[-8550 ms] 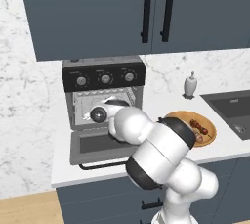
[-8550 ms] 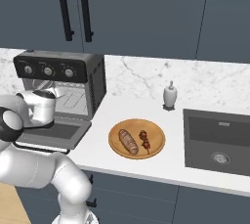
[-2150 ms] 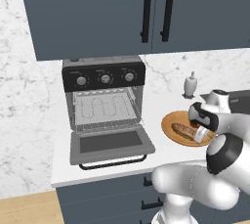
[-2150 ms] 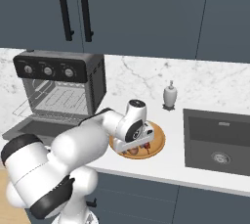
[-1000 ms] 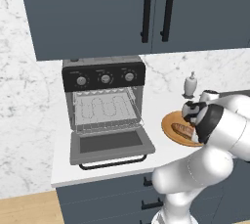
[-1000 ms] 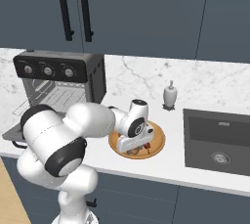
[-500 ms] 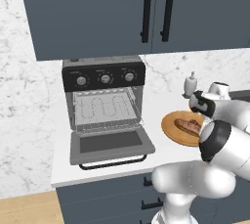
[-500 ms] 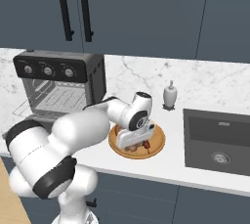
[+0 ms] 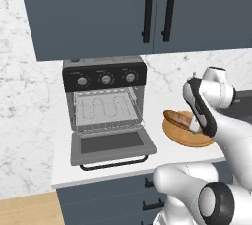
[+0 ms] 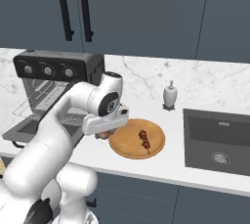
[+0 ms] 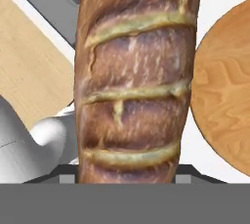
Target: Pick up the kebab skewer and baguette bread, and place them inside the toaster oven. Close the toaster oven door and start by setting the timer.
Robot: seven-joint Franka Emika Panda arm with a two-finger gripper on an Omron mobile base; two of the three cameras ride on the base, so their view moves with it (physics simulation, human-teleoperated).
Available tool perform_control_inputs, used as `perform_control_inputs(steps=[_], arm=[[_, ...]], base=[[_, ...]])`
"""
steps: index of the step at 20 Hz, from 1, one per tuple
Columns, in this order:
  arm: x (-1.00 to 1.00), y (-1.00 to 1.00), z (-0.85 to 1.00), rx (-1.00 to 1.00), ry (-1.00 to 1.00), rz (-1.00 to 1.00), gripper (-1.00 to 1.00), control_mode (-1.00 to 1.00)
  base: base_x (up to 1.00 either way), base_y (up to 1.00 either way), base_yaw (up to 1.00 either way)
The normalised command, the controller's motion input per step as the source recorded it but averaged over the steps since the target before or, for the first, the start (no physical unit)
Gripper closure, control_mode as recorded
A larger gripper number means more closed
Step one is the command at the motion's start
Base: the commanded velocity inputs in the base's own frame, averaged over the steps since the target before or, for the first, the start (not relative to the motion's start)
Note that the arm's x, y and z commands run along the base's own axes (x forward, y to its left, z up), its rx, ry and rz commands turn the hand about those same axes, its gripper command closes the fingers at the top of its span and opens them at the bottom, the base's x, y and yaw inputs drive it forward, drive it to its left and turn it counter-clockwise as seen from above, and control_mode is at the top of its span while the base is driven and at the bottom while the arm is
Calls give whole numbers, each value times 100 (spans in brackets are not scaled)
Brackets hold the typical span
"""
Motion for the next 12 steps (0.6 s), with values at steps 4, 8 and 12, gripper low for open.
perform_control_inputs(steps=[4,8,12], arm=[[-6,100,64,-3,-2,-10,100,-100],[3,100,42,0,0,-14,100,-100],[18,100,13,0,0,-27,100,-100]], base=[[0,0,0],[0,0,0],[0,0,0]])
